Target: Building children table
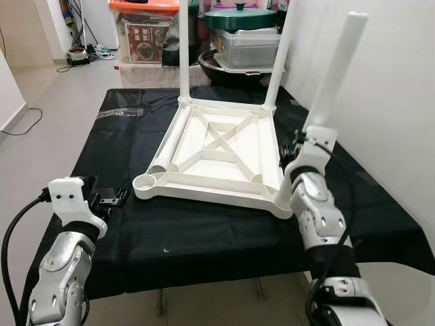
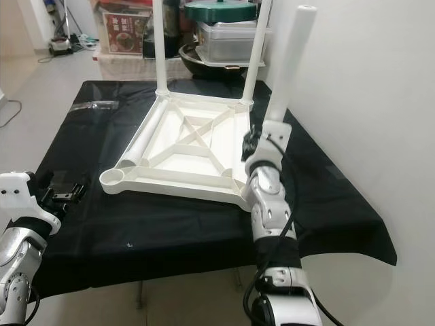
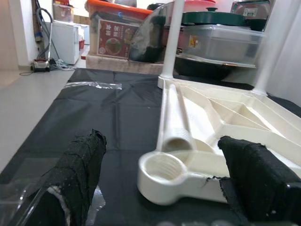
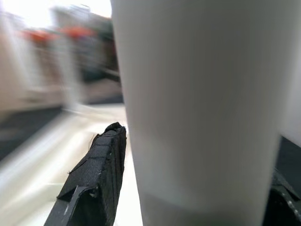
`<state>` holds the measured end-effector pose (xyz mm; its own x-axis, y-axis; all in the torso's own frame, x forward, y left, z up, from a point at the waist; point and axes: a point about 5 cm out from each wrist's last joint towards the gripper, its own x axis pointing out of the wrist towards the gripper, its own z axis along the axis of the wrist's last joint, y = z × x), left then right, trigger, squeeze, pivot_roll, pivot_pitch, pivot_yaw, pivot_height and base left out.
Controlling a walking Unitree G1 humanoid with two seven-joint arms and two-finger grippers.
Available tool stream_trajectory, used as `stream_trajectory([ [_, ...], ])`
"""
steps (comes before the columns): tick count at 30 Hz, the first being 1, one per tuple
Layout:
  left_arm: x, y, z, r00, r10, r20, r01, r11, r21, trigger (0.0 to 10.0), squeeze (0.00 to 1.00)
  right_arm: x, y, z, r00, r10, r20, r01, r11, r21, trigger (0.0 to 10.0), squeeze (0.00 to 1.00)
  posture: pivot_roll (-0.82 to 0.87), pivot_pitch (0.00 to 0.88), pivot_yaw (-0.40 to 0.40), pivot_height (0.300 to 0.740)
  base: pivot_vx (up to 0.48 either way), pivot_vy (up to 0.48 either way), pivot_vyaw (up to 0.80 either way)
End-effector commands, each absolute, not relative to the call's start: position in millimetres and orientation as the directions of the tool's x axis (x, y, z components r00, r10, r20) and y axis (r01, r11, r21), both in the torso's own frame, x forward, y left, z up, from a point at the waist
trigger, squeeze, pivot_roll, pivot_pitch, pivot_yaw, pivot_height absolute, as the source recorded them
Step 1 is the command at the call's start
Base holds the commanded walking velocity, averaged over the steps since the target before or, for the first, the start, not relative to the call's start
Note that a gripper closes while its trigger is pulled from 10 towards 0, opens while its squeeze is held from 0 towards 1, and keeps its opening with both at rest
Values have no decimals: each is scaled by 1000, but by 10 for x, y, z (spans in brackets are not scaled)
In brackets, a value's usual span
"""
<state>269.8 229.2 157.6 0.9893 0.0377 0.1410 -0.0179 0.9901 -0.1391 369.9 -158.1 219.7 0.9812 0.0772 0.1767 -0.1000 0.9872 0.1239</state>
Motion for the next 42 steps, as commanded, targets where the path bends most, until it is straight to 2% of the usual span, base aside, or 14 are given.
stream_trajectory([
  [1,2720,2309,1568,991,36,131,-19,991,-130,10000,0,3659,-1331,2421,874,400,276,-429,902,51,10000,0,57,0,-67,740,0,0,0],
  [10,2724,2279,1565,990,32,134,-14,991,-131,10000,0,3371,-873,1861,383,923,25,-924,383,-3,10000,0,92,0,-96,740,0,0,0],
  [16,2700,2283,1559,990,43,136,-24,991,-135,10000,0,3392,-596,1698,381,925,0,-924,381,12,10000,0,105,0,-104,740,0,0,0],
  [17,2697,2280,1562,990,42,137,-23,991,-135,10000,0,3461,-583,1731,464,885,35,-886,464,23,0,0,103,0,-101,740,0,0,0],
  [23,2684,2275,1568,990,36,138,-17,990,-137,10000,0,3732,-819,1750,832,555,17,-554,827,90,0,0,87,0,-91,740,0,0,0],
  [25,2676,2275,1573,990,33,139,-13,990,-139,10000,0,3840,-1240,1664,987,143,-80,-133,984,115,0,0,71,0,-84,740,0,0,0],
  [29,2672,2270,1585,989,30,143,-9,990,-144,10000,0,3594,-1873,1425,922,-341,-182,346,938,-5,0,0,49,0,-75,740,0,0,0],
  [32,2672,2263,1588,989,29,144,-7,989,-146,10000,0,3407,-1924,1351,908,-376,-183,368,927,-78,0,0,42,0,-70,740,0,0,0],
  [33,2674,2259,1589,989,27,144,-6,989,-147,10000,0,3323,-1873,1337,923,-340,-178,326,940,-104,706,0,36,0,-66,740,0,0,0],
  [34,2676,2258,1589,989,26,144,-4,989,-148,10000,0,3280,-1796,1336,942,-291,-169,274,955,-117,8863,0,36,0,-66,740,0,0,0],
  [38,2692,2253,1586,990,21,142,0,989,-150,10000,0,3303,-1586,1427,982,-171,-79,171,985,-7,10000,0,24,0,-60,740,0,0,0],
  [39,2701,2253,1582,990,21,142,0,989,-150,10000,0,3384,-1498,1526,995,-96,-38,97,995,23,10000,1000,30,0,-62,740,0,0,0],
  [41,2703,2252,1582,990,21,142,0,989,-150,10000,0,3402,-1473,1556,995,-91,-32,91,995,26,10000,1000,30,0,-62,740,0,0,0],
  [42,2708,2259,1578,990,23,142,-2,989,-150,10000,0,3463,-1415,1685,999,-38,8,38,998,46,10000,0,42,0,-78,740,0,0,0],
])
